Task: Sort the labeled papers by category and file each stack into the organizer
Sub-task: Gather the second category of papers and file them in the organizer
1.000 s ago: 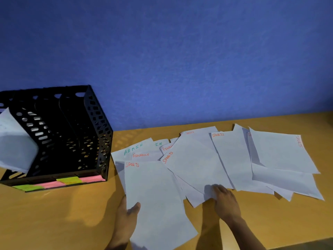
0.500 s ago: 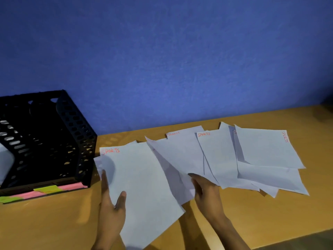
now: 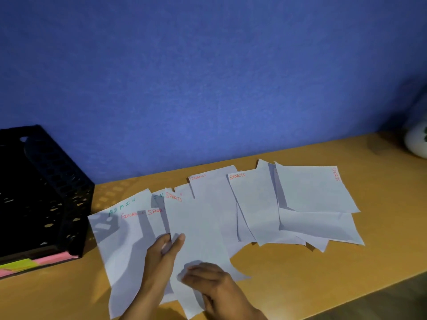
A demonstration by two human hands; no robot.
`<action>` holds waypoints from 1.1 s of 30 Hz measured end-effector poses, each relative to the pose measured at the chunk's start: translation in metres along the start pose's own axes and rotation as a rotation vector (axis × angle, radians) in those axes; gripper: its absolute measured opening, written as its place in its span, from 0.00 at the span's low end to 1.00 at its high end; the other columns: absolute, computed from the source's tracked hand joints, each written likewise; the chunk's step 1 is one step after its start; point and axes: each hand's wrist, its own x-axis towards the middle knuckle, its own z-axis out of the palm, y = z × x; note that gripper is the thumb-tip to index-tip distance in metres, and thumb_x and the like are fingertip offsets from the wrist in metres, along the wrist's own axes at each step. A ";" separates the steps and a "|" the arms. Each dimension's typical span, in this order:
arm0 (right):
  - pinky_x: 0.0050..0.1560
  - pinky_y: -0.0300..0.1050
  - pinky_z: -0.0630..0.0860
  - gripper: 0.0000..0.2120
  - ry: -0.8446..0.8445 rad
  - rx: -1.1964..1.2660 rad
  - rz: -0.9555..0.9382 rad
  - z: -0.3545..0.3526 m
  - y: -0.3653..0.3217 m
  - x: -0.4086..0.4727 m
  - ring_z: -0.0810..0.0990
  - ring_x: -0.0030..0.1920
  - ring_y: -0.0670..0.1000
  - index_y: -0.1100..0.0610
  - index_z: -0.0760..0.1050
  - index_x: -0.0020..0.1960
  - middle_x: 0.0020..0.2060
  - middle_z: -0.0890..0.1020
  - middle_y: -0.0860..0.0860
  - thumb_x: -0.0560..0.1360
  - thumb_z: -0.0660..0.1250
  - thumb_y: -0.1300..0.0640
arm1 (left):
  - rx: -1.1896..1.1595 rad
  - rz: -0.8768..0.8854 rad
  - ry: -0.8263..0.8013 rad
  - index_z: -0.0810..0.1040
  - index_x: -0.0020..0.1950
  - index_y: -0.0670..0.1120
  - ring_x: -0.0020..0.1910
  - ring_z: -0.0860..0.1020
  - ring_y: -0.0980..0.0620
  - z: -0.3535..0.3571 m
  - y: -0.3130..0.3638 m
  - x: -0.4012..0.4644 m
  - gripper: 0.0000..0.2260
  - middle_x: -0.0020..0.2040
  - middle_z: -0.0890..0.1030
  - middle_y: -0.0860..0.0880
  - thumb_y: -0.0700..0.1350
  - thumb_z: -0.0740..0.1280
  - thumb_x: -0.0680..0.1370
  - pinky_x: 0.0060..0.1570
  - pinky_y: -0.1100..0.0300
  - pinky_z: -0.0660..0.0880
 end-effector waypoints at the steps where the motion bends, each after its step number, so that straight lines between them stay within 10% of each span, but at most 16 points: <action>1: 0.65 0.41 0.73 0.10 -0.040 0.018 0.015 -0.002 0.001 -0.002 0.79 0.61 0.50 0.61 0.82 0.58 0.56 0.85 0.53 0.80 0.66 0.63 | 0.047 -0.005 0.005 0.80 0.46 0.50 0.52 0.80 0.47 0.004 -0.002 0.001 0.08 0.45 0.85 0.52 0.53 0.71 0.75 0.49 0.56 0.75; 5: 0.69 0.38 0.66 0.16 -0.110 0.159 0.164 -0.022 0.012 -0.006 0.72 0.67 0.43 0.51 0.76 0.67 0.64 0.79 0.44 0.80 0.65 0.51 | 0.110 -0.064 0.078 0.77 0.53 0.50 0.53 0.78 0.45 0.011 0.000 0.008 0.05 0.55 0.81 0.48 0.42 0.68 0.78 0.55 0.55 0.73; 10: 0.62 0.41 0.72 0.18 0.189 -0.068 0.327 -0.066 0.064 -0.020 0.77 0.61 0.45 0.38 0.72 0.67 0.60 0.78 0.37 0.78 0.66 0.49 | 0.240 -0.015 0.078 0.74 0.63 0.51 0.64 0.74 0.42 0.009 -0.001 0.013 0.12 0.64 0.77 0.47 0.43 0.66 0.79 0.65 0.45 0.72; 16: 0.76 0.50 0.55 0.26 -0.265 -0.652 0.744 -0.093 0.147 -0.060 0.55 0.78 0.54 0.51 0.59 0.78 0.77 0.63 0.52 0.81 0.60 0.54 | 0.443 0.155 0.125 0.69 0.70 0.53 0.69 0.71 0.43 0.004 -0.004 0.013 0.21 0.70 0.73 0.48 0.49 0.68 0.77 0.68 0.41 0.67; 21: 0.49 0.49 0.81 0.12 -0.068 -0.682 0.710 -0.092 0.146 -0.058 0.85 0.49 0.57 0.54 0.84 0.48 0.47 0.87 0.52 0.68 0.76 0.66 | 0.340 0.224 0.095 0.63 0.73 0.58 0.73 0.65 0.46 0.006 -0.006 0.010 0.26 0.74 0.67 0.51 0.52 0.66 0.76 0.71 0.40 0.63; 27: 0.37 0.46 0.81 0.11 0.154 -0.602 0.716 -0.087 0.139 -0.049 0.85 0.38 0.56 0.58 0.84 0.45 0.38 0.86 0.54 0.68 0.74 0.71 | 0.336 0.219 0.071 0.54 0.75 0.66 0.76 0.60 0.50 0.007 0.001 0.005 0.33 0.77 0.60 0.59 0.61 0.63 0.73 0.72 0.39 0.61; 33: 0.31 0.34 0.68 0.08 0.452 -0.128 0.734 -0.095 0.112 -0.024 0.78 0.33 0.44 0.51 0.77 0.43 0.33 0.81 0.47 0.79 0.66 0.61 | 0.375 0.336 0.045 0.70 0.64 0.68 0.72 0.63 0.56 0.017 0.001 0.003 0.23 0.71 0.66 0.61 0.42 0.67 0.79 0.69 0.51 0.62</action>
